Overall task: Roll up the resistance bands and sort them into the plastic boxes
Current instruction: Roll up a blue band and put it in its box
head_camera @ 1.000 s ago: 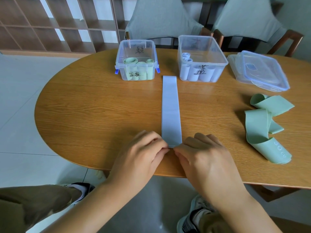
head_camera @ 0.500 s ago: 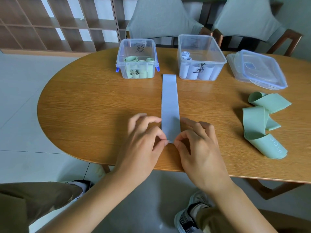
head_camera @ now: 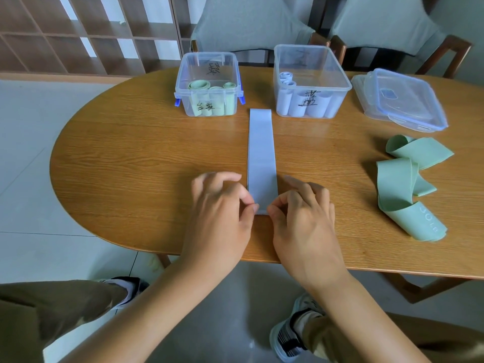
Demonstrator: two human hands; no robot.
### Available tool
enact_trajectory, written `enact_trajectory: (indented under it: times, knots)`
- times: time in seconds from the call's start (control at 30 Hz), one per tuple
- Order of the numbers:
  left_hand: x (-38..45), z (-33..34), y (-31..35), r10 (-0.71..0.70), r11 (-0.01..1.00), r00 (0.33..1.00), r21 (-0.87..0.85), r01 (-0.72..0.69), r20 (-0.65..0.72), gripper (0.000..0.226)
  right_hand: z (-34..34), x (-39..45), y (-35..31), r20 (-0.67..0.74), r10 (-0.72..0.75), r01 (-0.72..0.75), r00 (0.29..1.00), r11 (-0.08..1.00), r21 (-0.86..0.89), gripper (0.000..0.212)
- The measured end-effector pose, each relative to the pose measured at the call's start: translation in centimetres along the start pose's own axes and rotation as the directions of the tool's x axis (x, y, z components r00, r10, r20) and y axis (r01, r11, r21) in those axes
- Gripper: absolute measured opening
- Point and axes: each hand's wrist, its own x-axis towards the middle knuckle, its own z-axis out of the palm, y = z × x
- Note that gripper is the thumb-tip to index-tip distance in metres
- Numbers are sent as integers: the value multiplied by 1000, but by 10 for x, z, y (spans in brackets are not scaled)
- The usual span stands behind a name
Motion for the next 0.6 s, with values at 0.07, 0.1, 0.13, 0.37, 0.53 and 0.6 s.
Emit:
enact_trajectory:
  times: [0.07, 0.1, 0.13, 0.37, 0.53, 0.6]
  knots:
    - [0, 1, 2, 16, 1000, 999, 2, -16, -43, 15, 0, 2, -1, -33, 12, -11, 999, 999, 38, 8]
    - [1, 3, 3, 32, 999, 998, 9, -31, -61, 17, 1, 3, -1, -48, 17, -14, 999, 998, 56, 12]
    - [1, 4, 4, 48, 999, 996, 18, -46, -75, 17, 1, 5, -1, -63, 20, -16, 998, 998, 65, 15]
    - [9, 15, 3, 106, 984, 992, 152, -94, -75, 9, 11, 17, -7, -64, 35, -37, 997, 999, -24, 14]
    - [25, 24, 1, 117, 974, 988, 207, -95, -97, 13, 16, 36, -9, -51, 42, -43, 998, 999, -24, 34]
    - [32, 29, 1, 109, 972, 988, 222, -83, -106, 13, 18, 42, -10, -71, 48, -49, 996, 999, -23, 43]
